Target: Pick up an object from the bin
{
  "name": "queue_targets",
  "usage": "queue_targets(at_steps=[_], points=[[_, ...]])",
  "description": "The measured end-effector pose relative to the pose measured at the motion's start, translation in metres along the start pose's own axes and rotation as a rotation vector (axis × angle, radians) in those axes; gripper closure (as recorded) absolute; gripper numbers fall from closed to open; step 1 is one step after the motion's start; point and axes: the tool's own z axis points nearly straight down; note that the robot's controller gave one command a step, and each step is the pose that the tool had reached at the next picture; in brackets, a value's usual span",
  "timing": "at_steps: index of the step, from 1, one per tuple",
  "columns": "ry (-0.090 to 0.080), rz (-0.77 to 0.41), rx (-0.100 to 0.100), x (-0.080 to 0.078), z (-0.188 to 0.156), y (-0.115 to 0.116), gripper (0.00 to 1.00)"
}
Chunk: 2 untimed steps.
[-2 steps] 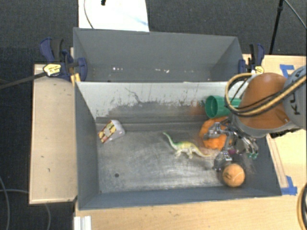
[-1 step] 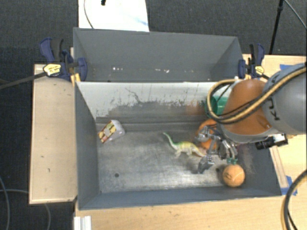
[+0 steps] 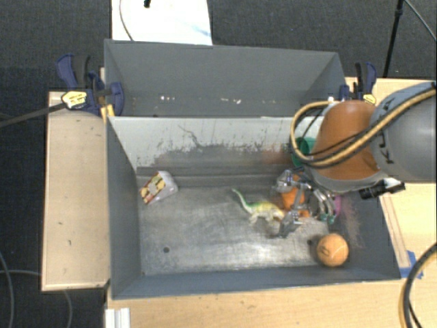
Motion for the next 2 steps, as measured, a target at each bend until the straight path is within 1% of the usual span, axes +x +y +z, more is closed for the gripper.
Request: queue_targets(at_steps=[1,2], points=[[0.001,-0.202,0.003,0.002,0.005,-0.002,0.0],[-0.008,-0.08,0.005,-0.009,0.013,0.033,1.0]])
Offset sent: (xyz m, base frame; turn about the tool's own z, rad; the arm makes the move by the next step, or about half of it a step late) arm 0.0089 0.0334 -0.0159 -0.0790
